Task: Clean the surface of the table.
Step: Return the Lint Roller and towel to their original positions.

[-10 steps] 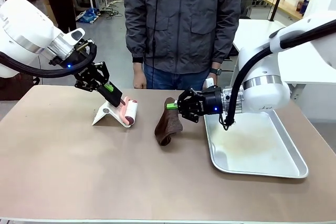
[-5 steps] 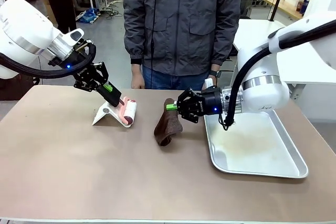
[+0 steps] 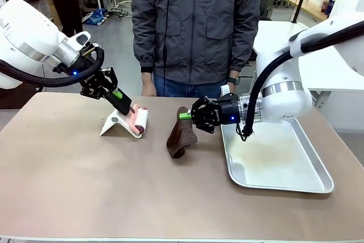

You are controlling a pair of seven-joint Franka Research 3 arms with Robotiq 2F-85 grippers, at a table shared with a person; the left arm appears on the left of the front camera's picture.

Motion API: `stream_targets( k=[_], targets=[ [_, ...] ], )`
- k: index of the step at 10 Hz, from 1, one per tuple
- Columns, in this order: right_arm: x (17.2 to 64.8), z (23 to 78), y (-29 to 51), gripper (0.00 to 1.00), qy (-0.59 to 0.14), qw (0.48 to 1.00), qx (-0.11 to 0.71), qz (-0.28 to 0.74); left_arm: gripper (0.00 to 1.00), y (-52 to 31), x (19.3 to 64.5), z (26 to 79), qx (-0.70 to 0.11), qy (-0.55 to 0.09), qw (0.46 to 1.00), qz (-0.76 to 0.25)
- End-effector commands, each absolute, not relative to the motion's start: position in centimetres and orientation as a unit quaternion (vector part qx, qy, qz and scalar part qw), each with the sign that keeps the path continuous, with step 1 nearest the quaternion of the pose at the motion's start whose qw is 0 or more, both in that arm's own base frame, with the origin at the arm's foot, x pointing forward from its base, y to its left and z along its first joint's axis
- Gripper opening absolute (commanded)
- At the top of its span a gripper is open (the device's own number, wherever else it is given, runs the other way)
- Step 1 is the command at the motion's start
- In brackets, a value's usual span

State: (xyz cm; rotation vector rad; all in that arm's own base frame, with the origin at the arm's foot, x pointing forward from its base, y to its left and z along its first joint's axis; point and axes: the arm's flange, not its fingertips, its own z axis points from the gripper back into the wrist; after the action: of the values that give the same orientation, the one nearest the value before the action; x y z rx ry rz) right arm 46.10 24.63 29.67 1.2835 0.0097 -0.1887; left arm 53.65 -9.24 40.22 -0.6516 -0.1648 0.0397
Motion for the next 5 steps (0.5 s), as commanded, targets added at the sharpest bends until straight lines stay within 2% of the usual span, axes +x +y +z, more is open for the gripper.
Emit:
stream_targets(
  k=[1, 5],
  targets=[
    [46.76, 29.92, 25.08, 0.08, 0.019, 0.795, 0.600, -0.085, 0.22, -8.84, 53.13, 39.77, -0.320, -0.103, 0.942, 0.015],
    [46.83, 29.79, 25.11, 0.08, 0.024, 0.795, 0.600, -0.083, 0.22, -8.86, 53.07, 39.56, -0.316, -0.101, 0.943, 0.017]
  ],
)
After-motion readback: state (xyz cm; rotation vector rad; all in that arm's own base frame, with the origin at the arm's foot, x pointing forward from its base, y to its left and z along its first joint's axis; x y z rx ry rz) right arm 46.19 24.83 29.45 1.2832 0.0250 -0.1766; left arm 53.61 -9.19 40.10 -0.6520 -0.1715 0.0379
